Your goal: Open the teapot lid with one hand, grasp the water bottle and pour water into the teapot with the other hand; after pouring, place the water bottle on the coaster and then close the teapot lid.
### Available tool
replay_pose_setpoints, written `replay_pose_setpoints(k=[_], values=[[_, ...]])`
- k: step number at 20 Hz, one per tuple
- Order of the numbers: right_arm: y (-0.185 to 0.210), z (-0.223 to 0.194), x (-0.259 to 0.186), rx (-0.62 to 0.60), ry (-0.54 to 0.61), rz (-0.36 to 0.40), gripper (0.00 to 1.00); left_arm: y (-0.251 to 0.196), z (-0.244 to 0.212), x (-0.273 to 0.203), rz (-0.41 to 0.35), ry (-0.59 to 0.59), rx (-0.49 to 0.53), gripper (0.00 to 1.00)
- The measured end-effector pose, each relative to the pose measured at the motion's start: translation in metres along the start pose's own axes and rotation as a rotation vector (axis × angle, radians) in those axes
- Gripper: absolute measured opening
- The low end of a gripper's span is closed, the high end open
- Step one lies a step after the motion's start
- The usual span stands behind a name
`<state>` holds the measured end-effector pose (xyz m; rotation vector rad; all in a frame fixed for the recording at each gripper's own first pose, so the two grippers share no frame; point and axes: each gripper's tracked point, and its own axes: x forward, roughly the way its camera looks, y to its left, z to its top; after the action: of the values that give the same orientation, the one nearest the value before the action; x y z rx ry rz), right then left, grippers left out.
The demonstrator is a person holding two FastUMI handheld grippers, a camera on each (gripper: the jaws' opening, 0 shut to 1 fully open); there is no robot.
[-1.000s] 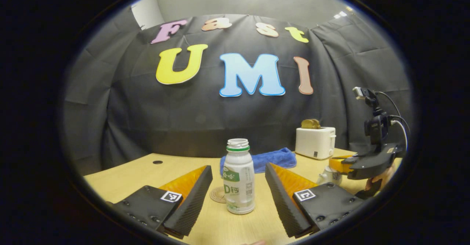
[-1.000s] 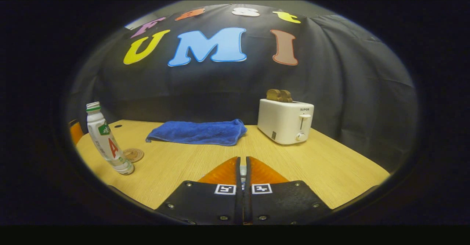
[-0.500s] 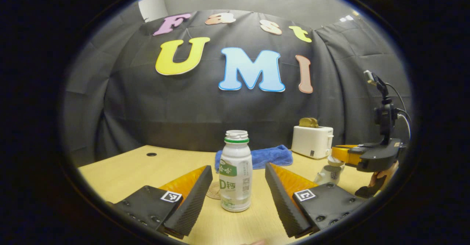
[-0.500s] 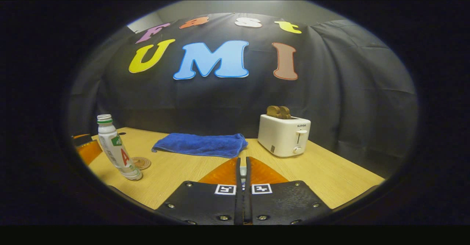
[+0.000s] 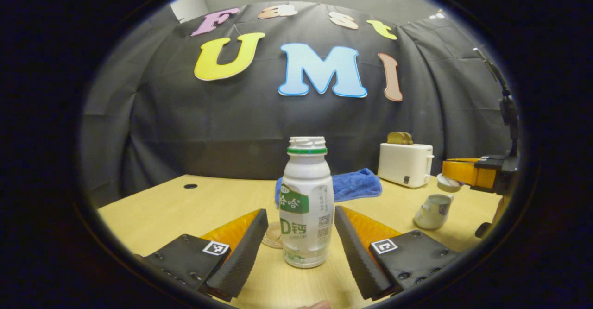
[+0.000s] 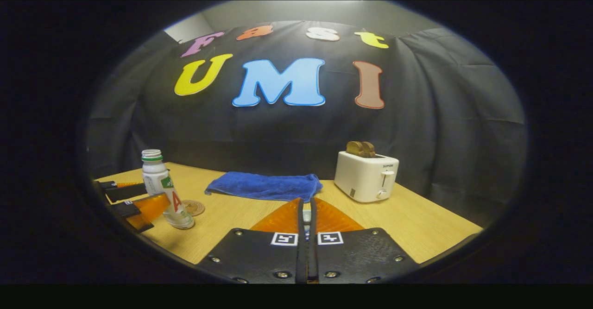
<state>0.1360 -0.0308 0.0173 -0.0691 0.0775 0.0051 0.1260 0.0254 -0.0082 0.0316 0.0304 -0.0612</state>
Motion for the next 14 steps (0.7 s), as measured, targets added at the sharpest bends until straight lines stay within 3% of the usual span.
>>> replay_pose_setpoints(k=[2,3,7,11,13,14], values=[[0.001,0.0,-0.001,0.006,0.001,0.005,0.01,-0.003,-0.002,0.008,-0.015,0.0,0.009,0.95],[0.002,0.0,-0.001,0.008,0.001,0.006,0.01,-0.004,-0.001,0.013,-0.025,-0.005,0.004,1.0],[0.006,0.0,-0.004,0.032,0.001,0.023,0.01,0.003,0.0,0.03,-0.03,-0.013,-0.008,1.0],[0.002,0.003,-0.016,0.027,-0.01,0.028,0.01,-0.005,0.0,0.029,-0.045,-0.003,0.033,0.84],[-0.002,0.004,-0.027,0.03,-0.016,0.03,0.01,-0.016,0.005,0.023,-0.075,0.002,0.05,0.82],[-0.004,0.004,-0.033,0.032,-0.015,0.034,0.01,-0.019,0.011,0.019,-0.085,-0.008,0.054,0.75]])
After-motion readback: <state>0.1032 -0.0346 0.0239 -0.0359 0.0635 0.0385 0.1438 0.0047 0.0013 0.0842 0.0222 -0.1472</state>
